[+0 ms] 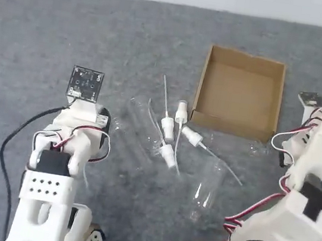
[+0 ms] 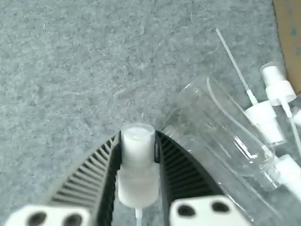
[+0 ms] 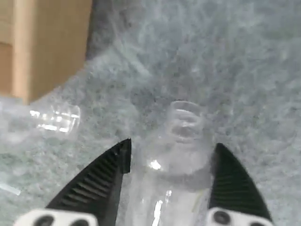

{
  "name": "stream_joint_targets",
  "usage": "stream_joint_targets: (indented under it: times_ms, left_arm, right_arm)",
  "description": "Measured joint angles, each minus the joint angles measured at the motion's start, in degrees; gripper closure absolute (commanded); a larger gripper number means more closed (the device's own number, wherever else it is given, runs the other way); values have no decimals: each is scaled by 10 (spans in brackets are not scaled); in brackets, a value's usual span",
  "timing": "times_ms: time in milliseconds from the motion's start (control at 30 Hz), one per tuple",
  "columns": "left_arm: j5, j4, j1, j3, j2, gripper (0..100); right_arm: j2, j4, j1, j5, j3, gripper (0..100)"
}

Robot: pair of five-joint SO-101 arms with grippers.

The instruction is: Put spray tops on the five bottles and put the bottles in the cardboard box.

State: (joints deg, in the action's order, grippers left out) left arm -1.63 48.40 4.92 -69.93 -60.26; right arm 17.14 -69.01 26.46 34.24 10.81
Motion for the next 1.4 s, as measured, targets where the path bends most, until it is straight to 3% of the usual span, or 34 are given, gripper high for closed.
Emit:
stream_joint_targets:
  times_ms: [200, 500, 667, 933, 1200, 1400]
  left_arm:
    - [0, 0, 0, 0, 0, 987]
    - [0, 0, -9, -3, 0, 987]
    - [0, 0, -33, -7, -3, 987]
    - [1, 63, -32, 97, -3, 987]
    - [2, 132, -33, 288, -3, 987]
    - [5, 148, -34, 414, -4, 987]
  right_arm:
    - [6, 0, 8, 7, -9, 990]
    - [-19, -67, 30, 25, -75, 992]
    - [-118, -111, -6, 26, -85, 992]
    - [-338, -125, -158, -54, -28, 992]
    - [-520, -24, -406, -159, 137, 992]
    - [-580, 51, -554, -179, 210, 992]
